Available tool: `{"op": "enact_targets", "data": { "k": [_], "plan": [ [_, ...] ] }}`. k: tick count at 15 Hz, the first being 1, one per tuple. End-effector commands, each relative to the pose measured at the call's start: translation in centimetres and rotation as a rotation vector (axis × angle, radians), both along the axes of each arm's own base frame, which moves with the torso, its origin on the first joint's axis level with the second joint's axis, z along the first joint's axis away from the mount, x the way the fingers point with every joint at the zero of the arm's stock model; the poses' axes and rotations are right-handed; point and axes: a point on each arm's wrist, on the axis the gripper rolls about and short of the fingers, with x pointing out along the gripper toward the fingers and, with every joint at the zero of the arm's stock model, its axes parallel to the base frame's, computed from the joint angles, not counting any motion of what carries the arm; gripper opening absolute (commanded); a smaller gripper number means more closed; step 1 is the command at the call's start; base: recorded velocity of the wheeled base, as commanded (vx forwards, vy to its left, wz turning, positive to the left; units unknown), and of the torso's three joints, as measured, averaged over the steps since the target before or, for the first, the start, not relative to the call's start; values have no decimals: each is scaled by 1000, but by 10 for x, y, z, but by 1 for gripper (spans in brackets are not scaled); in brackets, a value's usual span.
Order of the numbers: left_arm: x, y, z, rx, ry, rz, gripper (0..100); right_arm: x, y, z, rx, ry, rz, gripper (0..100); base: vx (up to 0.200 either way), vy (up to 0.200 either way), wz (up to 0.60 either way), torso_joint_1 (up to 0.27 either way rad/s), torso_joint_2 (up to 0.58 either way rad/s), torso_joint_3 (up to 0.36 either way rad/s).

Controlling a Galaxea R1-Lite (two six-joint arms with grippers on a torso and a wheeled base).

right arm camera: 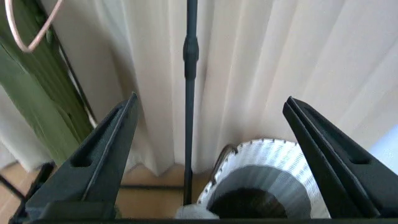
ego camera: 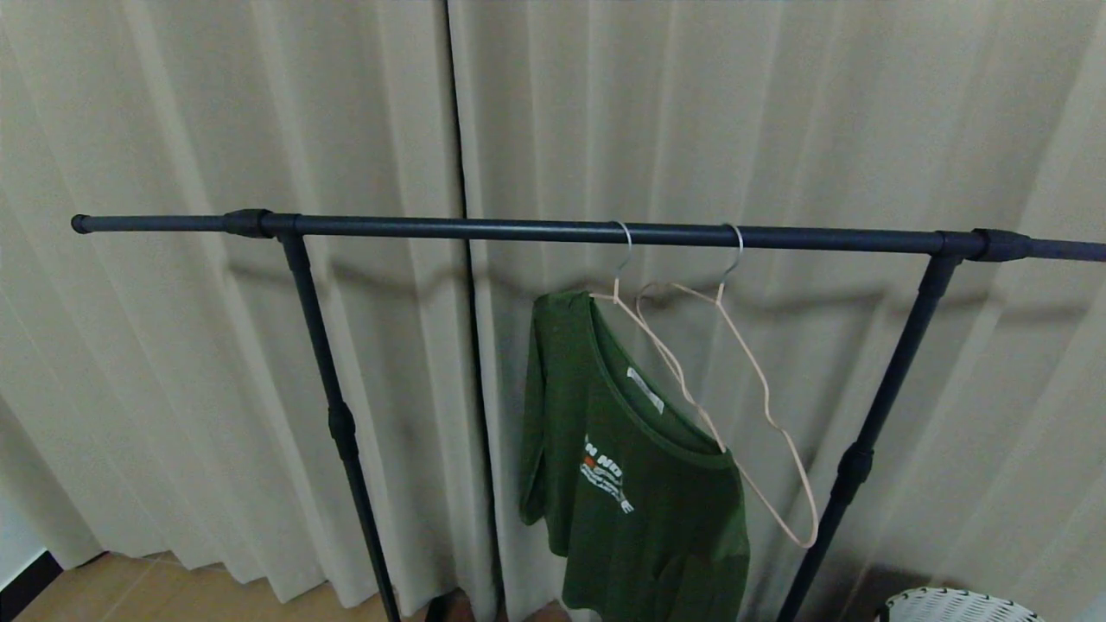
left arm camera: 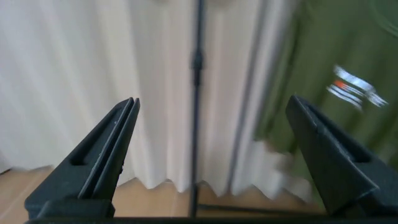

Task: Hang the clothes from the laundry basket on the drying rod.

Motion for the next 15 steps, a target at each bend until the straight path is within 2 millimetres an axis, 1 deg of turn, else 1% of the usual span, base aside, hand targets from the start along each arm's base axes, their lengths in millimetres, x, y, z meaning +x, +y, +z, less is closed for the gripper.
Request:
{"op": "enact_targets", "data": {
  "k": [1, 3, 4, 5, 6, 9, 15],
  "plan": [
    [-1, 0, 0, -20, -17, 29, 100, -7, 0, -3, 1, -101, 5, 100, 0, 0, 0, 0, 0, 0],
    [-1, -1, 0, -11, -16, 5, 100, -7, 0, -3, 2, -104, 2, 100, 0, 0, 0, 0, 0, 0],
    [-1, -1, 0, -12, -16, -49, 100, -7, 0, -3, 0, -105, 6, 100, 0, 0, 0, 0, 0, 0],
    [-1, -1, 0, -5, -11, -138, 100, -7, 1, -3, 2, -105, 25, 100, 0, 0, 0, 0, 0, 0],
    [-1, -1, 0, 7, -12, -175, 100, -7, 1, -2, 3, -107, 55, 100, 0, 0, 0, 0, 0, 0],
    [-1, -1, 0, -9, -15, -150, 100, -7, 2, -3, -2, -105, 67, 100, 0, 0, 0, 0, 0, 0],
    [-1, -1, 0, -13, -17, -139, 100, -7, 1, -3, 13, -107, 61, 100, -200, 0, 0, 7, 2, 2]
  ]
}}
